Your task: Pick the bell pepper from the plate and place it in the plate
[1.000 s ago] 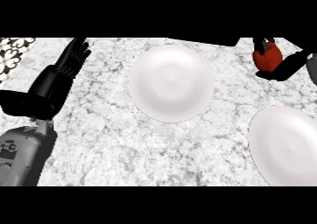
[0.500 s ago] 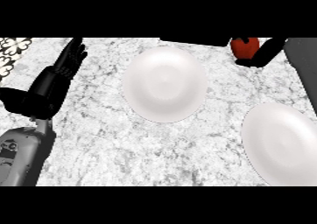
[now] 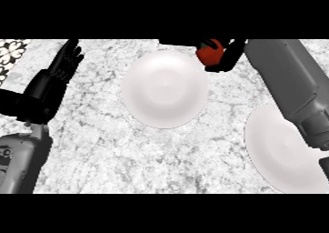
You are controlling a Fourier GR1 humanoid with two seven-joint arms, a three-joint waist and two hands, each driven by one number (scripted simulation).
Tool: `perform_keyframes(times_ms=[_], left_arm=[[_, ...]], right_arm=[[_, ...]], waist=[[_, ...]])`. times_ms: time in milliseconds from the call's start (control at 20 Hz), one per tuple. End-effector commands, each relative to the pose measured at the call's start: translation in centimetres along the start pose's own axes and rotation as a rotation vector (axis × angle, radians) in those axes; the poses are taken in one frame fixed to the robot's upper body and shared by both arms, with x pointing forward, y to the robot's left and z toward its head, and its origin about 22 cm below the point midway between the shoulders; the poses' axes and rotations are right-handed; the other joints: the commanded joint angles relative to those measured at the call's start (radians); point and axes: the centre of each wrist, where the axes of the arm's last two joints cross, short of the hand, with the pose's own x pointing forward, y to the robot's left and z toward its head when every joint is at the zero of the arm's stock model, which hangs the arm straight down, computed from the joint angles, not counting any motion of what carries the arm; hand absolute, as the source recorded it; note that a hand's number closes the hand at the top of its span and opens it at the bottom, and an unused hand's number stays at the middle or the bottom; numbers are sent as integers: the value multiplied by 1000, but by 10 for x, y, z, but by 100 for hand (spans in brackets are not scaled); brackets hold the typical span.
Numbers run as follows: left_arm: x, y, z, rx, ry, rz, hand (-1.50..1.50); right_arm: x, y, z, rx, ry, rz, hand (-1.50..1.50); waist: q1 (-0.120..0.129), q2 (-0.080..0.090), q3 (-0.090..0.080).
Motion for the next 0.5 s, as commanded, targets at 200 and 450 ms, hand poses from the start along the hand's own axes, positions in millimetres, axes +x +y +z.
perform_keyframes(times_ms=[200, 450], left_arm=[[-13, -1, 9, 34, 27, -14, 0], [3, 25, 10, 33, 20, -12, 0]], right_arm=[[10, 66, -61, 169, -148, -120, 150], [19, 103, -89, 203, -125, -58, 150]], waist=[[-39, -10, 0], [-36, -12, -1]])
